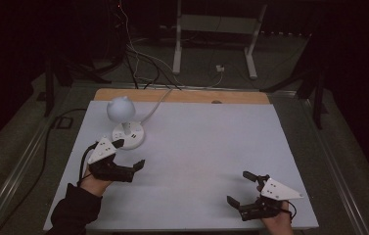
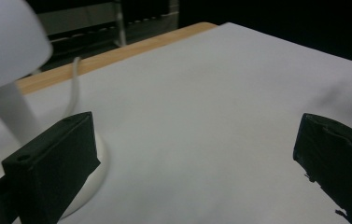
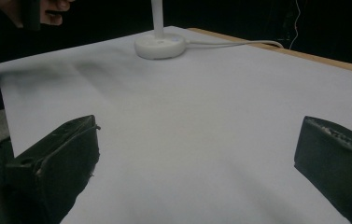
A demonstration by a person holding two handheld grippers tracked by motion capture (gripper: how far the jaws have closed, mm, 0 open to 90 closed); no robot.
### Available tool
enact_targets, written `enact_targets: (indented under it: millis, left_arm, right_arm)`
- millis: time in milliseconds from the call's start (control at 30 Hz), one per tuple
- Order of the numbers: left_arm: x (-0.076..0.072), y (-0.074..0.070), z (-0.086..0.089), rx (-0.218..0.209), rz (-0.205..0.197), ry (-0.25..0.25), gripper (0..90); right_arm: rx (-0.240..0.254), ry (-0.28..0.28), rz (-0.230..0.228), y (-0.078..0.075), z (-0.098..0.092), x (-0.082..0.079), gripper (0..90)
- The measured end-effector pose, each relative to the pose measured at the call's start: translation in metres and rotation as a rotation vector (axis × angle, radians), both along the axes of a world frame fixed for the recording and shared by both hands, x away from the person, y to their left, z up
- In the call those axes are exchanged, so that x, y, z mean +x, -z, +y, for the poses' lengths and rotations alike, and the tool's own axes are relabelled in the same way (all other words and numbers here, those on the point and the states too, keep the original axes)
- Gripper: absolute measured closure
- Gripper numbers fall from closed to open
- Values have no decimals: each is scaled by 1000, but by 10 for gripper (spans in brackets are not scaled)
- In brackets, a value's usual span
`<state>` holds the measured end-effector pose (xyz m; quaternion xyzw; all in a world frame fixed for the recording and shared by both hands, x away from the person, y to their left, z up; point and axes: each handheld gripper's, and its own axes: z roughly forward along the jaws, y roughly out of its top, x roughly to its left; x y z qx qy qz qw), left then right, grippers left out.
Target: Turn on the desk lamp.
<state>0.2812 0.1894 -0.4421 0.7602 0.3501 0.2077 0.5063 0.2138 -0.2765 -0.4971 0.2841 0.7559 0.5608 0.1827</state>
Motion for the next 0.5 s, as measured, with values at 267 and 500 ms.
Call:
enact_targets:
  millis: [267, 500]
  left_arm:
    - [16, 2, 6, -29, 25, -143, 3]
    - [28, 5, 9, -67, 117, -225, 3]
  right_arm:
    - [0, -3, 4, 0, 0, 0, 0]
    - [0, -4, 6, 1, 0, 0, 0]
